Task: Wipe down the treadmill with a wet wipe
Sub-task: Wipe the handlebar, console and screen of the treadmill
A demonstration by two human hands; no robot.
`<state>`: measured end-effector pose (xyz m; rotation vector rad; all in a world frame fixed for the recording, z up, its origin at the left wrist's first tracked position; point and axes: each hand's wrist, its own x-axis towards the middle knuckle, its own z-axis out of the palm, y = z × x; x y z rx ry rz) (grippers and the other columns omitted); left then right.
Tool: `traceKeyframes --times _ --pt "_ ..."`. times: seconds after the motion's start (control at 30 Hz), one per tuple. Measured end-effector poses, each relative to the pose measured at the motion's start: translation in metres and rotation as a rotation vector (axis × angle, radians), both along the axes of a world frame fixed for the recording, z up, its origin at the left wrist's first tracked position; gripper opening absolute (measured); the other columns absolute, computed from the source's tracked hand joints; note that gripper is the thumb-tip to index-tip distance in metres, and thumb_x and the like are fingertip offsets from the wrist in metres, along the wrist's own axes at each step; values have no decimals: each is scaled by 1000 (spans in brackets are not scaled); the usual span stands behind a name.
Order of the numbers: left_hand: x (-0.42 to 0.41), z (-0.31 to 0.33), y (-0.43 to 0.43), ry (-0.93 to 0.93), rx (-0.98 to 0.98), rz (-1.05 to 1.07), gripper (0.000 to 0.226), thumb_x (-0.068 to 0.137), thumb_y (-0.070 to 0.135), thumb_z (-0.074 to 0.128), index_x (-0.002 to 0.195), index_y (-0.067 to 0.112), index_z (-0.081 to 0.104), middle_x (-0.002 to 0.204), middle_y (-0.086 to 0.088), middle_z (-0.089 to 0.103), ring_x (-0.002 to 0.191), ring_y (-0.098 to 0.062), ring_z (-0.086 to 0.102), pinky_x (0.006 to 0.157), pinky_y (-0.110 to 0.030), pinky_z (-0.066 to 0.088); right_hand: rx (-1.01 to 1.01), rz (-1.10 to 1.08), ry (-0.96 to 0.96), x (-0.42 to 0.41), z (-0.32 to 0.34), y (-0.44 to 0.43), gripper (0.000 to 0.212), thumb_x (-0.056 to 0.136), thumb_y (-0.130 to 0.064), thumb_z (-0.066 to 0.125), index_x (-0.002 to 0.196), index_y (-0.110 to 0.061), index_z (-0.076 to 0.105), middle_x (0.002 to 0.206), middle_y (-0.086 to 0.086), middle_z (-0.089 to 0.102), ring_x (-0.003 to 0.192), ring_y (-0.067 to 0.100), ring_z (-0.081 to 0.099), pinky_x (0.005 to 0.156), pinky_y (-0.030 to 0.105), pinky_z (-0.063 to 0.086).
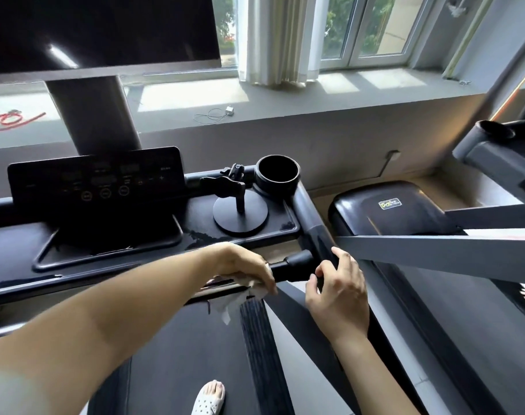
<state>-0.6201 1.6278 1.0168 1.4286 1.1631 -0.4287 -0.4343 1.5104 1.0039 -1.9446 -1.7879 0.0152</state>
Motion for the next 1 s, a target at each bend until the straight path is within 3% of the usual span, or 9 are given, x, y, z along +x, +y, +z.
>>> traceKeyframes --times 0.1,0.23,0.33,0.47,0.57,0.67,0.83,0.93,1.0 --pt "7 2 -10 116 297 -40 25 80 20 73 61 16 58 49 0 52 36 -16 40 37 -19 28 4 -35 -4 0 1 5 15 76 -17 73 76 -14 58 127 16 59 115 36 57 93 47 48" --pt "-9 -42 -54 344 1259 -244 14 82 9 59 91 17 53 73 -5 63 60 -29 64 47 -34 43 -3 -35 -24 -1 0 3 15 76 -15 74 76 -13 60 126 17 58 116 37 57 93 48 48" --pt "-31 -62 -67 174 1748 -296 18 89 13 43 93 14 60 70 -2 55 52 -24 58 44 -33 40 23 -27 13 -2 1 0 14 76 -9 74 78 -13 61 126 17 59 117 38 58 93 49 47" --pt "-47 -45 -71 113 1257 -178 81 82 73 53 146 24 45 108 2 58 96 -19 60 80 -36 52 100 159 103 -29 9 6 15 78 -2 72 88 -11 64 115 9 64 106 29 61 91 43 49" --pt "-53 -23 -70 -221 940 91 75 86 75 53 152 43 38 128 11 58 118 -11 57 99 -34 48 -32 327 235 -56 14 25 18 87 -4 63 101 -14 65 104 0 65 97 22 61 84 36 50" --pt "-65 -20 -64 -283 972 130 91 75 51 85 151 29 39 133 10 57 117 -6 54 100 -24 45 -247 382 237 -68 6 43 22 93 -9 54 110 -15 67 107 2 70 101 24 64 87 38 49" --pt "-81 -49 -72 254 1446 -226 74 66 75 78 102 14 57 87 0 61 73 -21 65 60 -32 45 -363 353 356 -76 0 50 14 97 -24 59 101 -20 71 96 -6 73 97 20 66 85 35 50" --pt "-82 -45 -79 169 1308 -162 80 71 65 81 125 15 49 102 0 66 91 -21 67 75 -35 54 -452 409 402 -87 7 56 28 92 -52 66 98 -25 70 88 -10 72 89 11 67 83 33 52" --pt "-84 -31 -82 68 1127 -77 94 69 67 81 137 17 40 112 0 65 100 -19 63 84 -37 53 -459 423 454 -88 10 56 25 89 -49 73 93 -25 68 85 -10 72 85 8 68 80 32 54"
